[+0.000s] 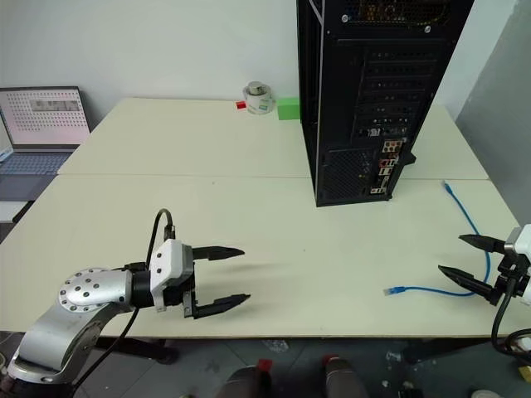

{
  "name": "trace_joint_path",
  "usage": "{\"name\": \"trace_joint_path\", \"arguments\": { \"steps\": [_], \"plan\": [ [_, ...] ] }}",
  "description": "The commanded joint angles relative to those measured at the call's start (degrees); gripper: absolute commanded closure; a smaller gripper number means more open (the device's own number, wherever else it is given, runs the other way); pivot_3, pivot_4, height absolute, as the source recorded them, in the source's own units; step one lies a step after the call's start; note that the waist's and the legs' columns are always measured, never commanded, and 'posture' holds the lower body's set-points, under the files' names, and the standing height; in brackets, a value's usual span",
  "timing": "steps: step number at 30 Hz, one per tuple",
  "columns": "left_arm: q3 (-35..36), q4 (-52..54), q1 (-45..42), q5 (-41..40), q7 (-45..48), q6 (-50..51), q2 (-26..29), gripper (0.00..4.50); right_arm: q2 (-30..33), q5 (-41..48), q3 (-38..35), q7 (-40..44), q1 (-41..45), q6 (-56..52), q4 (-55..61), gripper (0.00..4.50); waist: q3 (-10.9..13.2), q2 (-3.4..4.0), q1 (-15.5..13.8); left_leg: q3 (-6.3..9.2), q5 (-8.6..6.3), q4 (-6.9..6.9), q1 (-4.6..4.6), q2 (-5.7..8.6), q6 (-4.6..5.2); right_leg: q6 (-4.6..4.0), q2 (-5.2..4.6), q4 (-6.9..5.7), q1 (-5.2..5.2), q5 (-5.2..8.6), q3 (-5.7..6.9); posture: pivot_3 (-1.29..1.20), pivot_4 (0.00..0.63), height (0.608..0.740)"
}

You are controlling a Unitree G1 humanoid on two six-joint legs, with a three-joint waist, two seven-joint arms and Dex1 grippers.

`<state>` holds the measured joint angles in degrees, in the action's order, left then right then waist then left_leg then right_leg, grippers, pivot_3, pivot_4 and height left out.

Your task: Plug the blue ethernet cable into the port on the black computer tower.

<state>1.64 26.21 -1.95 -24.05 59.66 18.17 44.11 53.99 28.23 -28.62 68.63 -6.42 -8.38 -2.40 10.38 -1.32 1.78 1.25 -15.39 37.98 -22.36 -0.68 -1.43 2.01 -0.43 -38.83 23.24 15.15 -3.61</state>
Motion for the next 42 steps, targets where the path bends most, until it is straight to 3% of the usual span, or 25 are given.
{"name": "trace_joint_path", "arguments": {
  "steps": [1,16,21,32,42],
  "plan": [
    [-0.4,1.1,-0.6,-0.9,0.5,-0.8,-0.2,0.01,0.6,-0.2,-1.9,0.0,-0.6,1.0,2.0,0.16,0.0,0.0,0.0,0.0,0.0,0.0,0.0,0.0,0.0,0.0,0.0,0.0,0.0,0.0,0.0,0.0,0.15,0.74],
    [-2.5,0.3,-4.0,-1.9,0.2,1.8,-0.6,0.01,1.8,-2.7,-0.4,-0.2,-3.6,0.3,6.4,0.16,0.0,0.0,-0.1,0.01,0.0,0.0,0.0,0.01,0.0,0.03,0.0,0.0,0.0,0.02,0.01,0.0,0.15,0.74],
    [-4.2,-1.6,-7.2,-1.3,1.4,2.0,-0.6,0.01,2.6,-1.7,-0.9,-1.9,-4.2,-4.6,11.2,0.16,0.0,0.0,0.0,0.0,0.0,0.01,0.0,0.01,0.0,0.04,0.01,-0.02,-0.01,0.02,0.0,0.0,0.15,0.74],
    [-10.7,-3.9,-13.0,1.8,8.8,-0.7,0.2,0.01,9.8,-6.3,0.1,2.2,-11.0,-9.8,15.8,0.16,0.0,0.01,-0.1,0.02,0.0,0.04,-0.03,0.03,0.0,0.1,0.01,-0.01,-0.01,0.06,0.02,0.0,0.15,0.74],
    [-11.8,-4.1,-13.3,4.3,8.1,-2.1,-0.6,0.01,11.3,-16.3,14.2,2.0,-1.0,-2.8,1.5,0.16,0.0,-0.01,0.0,-0.01,0.0,0.06,0.0,0.02,0.0,0.09,0.05,-0.01,-0.01,0.05,-0.01,0.0,0.15,0.74]
  ]
}}
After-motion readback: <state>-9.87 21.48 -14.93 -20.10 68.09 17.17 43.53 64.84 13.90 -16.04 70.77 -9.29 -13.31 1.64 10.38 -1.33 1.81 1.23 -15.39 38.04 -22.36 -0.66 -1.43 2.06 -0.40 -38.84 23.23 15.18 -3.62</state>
